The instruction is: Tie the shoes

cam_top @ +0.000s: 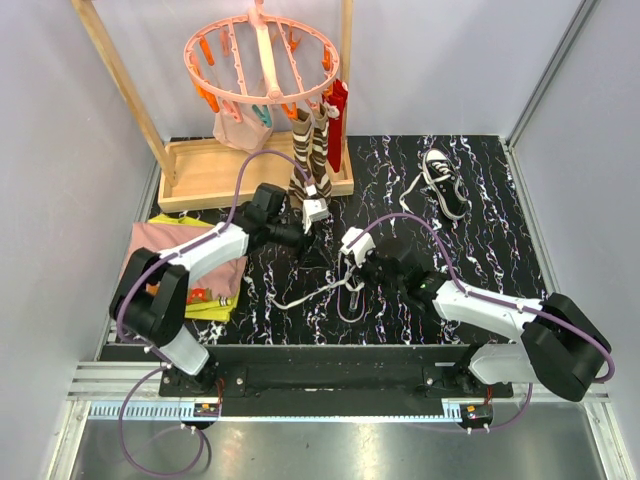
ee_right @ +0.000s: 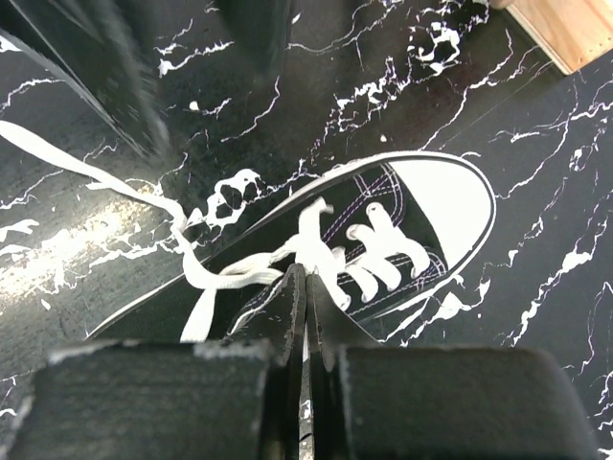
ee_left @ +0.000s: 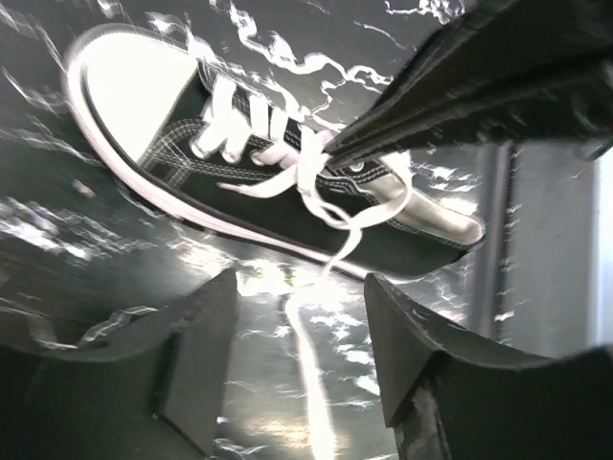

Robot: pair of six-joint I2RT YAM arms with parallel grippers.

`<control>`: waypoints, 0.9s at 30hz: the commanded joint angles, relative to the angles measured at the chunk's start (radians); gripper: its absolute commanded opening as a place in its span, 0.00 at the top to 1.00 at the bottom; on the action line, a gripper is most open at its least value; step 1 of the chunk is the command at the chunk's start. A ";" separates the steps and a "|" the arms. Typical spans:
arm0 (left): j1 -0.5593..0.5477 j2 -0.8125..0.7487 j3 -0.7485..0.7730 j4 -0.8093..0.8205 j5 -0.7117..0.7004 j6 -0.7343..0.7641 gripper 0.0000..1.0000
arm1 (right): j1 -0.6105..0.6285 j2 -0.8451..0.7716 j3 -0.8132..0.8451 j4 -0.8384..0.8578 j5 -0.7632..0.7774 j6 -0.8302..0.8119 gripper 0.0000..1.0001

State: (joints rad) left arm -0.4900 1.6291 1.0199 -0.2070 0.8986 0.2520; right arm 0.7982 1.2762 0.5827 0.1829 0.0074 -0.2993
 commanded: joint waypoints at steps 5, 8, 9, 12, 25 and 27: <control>-0.007 -0.091 -0.040 -0.032 -0.018 0.763 0.38 | 0.009 -0.014 -0.004 0.063 -0.038 -0.018 1.00; -0.010 -0.060 -0.020 -0.031 -0.001 0.843 0.38 | 0.009 -0.018 -0.010 0.073 -0.047 -0.034 1.00; -0.010 -0.029 -0.011 -0.029 0.002 0.852 0.38 | 0.009 -0.018 -0.011 0.073 -0.049 -0.035 1.00; -0.012 0.029 0.035 -0.061 0.029 0.909 0.38 | 0.009 -0.020 -0.011 0.066 -0.057 -0.044 1.00; -0.078 0.169 0.157 -0.143 0.091 1.083 0.39 | 0.009 -0.043 -0.032 0.044 -0.046 -0.129 1.00; -0.082 0.186 0.164 -0.143 0.092 1.092 0.40 | 0.009 -0.047 -0.034 0.046 -0.049 -0.132 1.00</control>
State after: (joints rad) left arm -0.5610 1.7851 1.1347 -0.3542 0.9325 1.2804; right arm 0.7982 1.2572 0.5545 0.1970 -0.0284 -0.3977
